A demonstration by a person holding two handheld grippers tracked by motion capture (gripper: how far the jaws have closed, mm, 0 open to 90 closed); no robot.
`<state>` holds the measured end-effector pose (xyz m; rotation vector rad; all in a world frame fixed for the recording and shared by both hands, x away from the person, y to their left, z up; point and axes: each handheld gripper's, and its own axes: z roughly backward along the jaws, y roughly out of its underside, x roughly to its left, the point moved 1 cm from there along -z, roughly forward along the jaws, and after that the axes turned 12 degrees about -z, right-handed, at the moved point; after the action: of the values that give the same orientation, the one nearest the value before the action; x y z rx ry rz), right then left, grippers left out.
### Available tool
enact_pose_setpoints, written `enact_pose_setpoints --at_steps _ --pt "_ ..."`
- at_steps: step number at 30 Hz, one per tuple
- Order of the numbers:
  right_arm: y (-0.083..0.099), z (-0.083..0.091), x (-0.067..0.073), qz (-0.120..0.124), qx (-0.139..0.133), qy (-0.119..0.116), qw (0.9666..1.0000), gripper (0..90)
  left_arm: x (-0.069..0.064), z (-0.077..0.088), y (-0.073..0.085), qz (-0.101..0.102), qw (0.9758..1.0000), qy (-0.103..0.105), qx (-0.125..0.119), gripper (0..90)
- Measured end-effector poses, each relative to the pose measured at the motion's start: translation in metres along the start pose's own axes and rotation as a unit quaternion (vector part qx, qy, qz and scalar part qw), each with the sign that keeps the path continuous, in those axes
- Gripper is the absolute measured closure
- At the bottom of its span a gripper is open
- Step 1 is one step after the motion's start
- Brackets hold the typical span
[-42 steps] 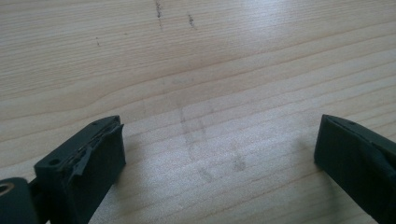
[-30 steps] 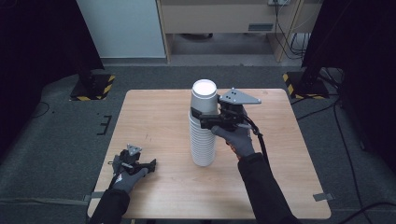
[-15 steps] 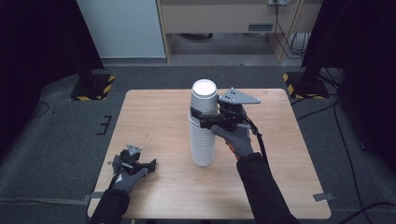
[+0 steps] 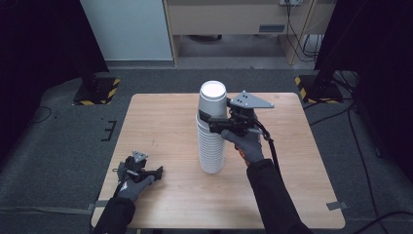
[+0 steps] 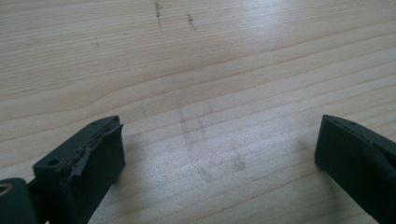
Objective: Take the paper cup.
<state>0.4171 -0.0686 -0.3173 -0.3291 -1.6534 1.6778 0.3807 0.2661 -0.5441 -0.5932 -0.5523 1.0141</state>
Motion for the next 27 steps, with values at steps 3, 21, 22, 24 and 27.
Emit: enact_pose_setpoints --at_steps 3,21,22,24,27 --pt "-0.006 0.001 0.002 0.004 0.003 0.002 1.0000 15.7 0.000 0.000 0.000 0.000 1.0000 0.000 0.000 0.5" --pt "-0.025 0.005 0.007 0.004 -0.012 -0.009 0.9999 15.7 0.000 0.000 0.000 0.003 1.0000 0.000 -0.002 0.5" --pt "-0.026 0.005 0.007 0.006 -0.013 -0.010 0.9999 15.7 0.000 0.000 0.000 0.003 1.0000 0.000 -0.002 0.5" --pt "-0.027 0.006 0.008 0.005 -0.013 -0.011 0.9998 15.7 0.000 0.000 0.000 0.003 1.0000 0.000 -0.002 0.5" --pt "-0.028 0.007 0.006 0.004 -0.012 -0.012 0.9998 15.8 0.000 0.000 0.000 0.003 1.0000 0.000 -0.002 0.5"
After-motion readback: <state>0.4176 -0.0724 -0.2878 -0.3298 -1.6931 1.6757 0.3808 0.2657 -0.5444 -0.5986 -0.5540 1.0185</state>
